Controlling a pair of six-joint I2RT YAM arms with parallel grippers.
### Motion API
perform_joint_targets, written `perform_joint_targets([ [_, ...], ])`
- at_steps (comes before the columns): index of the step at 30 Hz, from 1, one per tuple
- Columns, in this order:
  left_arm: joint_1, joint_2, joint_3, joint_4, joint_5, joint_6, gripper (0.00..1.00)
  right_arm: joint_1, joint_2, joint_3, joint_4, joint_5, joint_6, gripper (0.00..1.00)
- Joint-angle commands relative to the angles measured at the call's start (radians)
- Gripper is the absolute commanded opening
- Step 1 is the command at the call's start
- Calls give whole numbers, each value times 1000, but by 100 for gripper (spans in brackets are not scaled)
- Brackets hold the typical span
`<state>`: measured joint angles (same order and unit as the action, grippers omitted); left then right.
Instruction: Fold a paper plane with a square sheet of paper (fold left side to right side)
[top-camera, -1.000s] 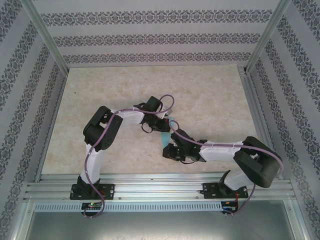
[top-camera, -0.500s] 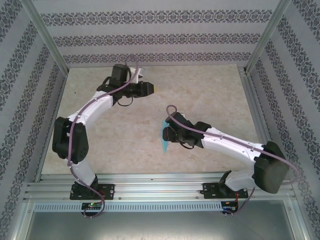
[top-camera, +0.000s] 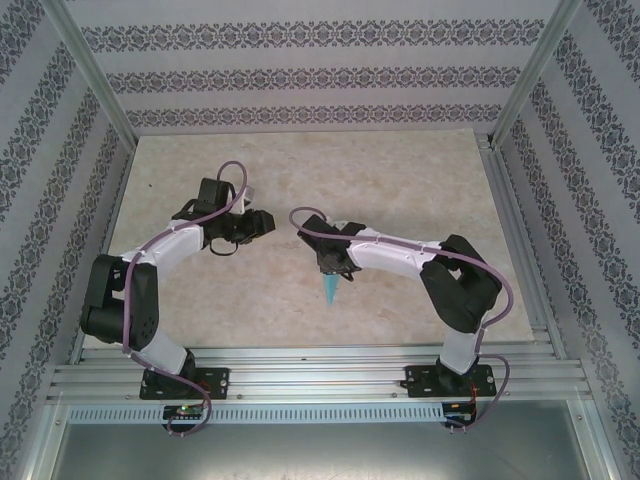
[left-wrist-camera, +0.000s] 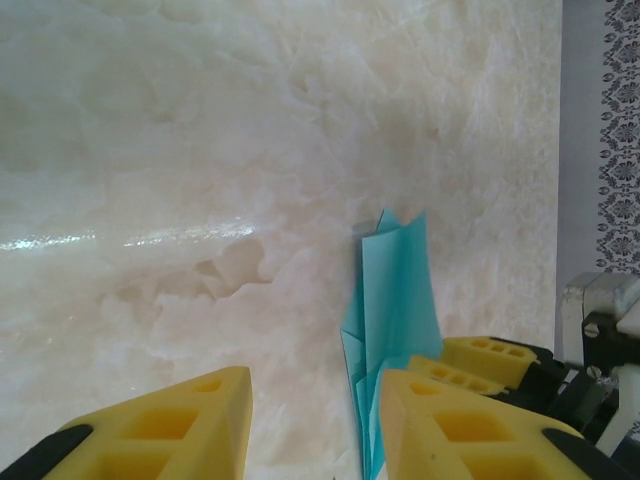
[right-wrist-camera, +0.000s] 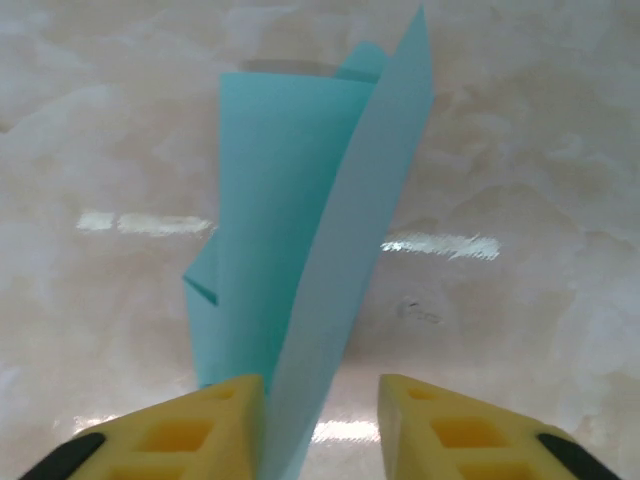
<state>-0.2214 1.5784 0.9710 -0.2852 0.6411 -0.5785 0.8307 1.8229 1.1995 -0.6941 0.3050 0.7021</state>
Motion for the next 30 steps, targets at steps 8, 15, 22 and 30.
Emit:
perform_joint_targets([
  [8,-150,138,154,36,34,-17,40,-151,-185,-264,244,-241,-74,20],
  [15,-268,328,315,48,47,-51,39,-217,-230,-329,328,-355,-77,28],
  [22,-328,465,440,16,62,-60,35,-225,-330,-284,208,-326,-41,36],
  [30,-330,532,492,38,99,-78,29,-66,-353,-230,124,-203,64,40],
])
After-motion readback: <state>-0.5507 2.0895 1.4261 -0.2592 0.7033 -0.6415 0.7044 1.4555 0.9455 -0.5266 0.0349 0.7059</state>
